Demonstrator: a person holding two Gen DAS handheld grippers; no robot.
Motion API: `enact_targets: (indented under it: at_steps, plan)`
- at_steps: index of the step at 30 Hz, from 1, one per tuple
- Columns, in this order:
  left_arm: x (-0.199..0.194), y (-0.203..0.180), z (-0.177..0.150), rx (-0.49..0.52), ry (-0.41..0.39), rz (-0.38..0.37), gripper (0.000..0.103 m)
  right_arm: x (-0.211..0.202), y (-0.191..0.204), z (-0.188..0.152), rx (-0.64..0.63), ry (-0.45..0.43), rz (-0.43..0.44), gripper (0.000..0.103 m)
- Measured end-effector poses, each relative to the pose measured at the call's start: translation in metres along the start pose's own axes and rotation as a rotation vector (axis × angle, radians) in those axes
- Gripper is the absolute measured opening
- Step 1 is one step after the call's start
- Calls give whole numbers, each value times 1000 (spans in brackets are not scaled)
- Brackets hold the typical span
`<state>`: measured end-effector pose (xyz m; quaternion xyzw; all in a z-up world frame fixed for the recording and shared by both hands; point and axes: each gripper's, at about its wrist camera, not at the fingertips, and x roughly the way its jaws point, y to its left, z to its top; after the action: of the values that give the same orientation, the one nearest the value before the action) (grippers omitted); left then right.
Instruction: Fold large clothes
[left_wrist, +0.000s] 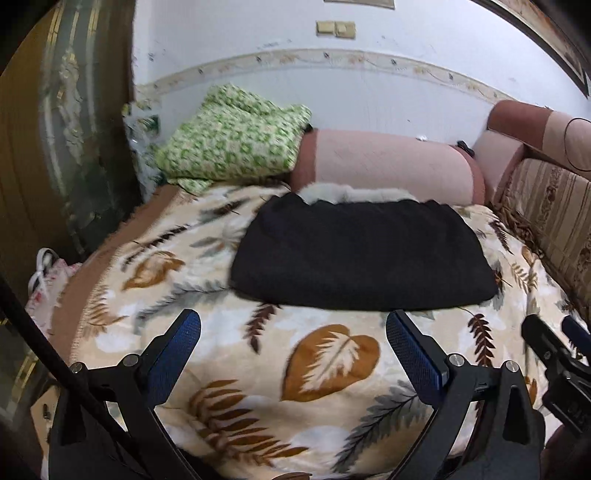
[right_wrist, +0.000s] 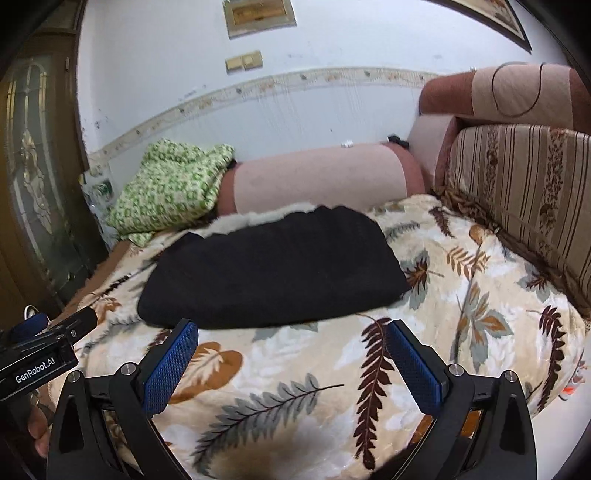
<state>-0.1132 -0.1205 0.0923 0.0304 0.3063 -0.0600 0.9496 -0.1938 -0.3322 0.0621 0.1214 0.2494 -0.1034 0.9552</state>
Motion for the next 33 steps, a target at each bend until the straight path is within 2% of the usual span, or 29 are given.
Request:
enact_targets:
  at_steps: [4, 10, 19, 33]
  plan:
    - [38, -11, -4, -7, 109, -73, 100, 23, -12, -4, 29, 50, -18, 103]
    - [78, -16, -18, 5, 218, -46, 100, 48, -22, -7, 51, 106, -41, 103]
    - [96, -8, -18, 9, 216, -8, 100, 77, -4, -13, -8, 173, -27, 103]
    - [109, -8, -21, 15, 248, -20, 100, 91, 1, -16, -32, 213, -29, 103]
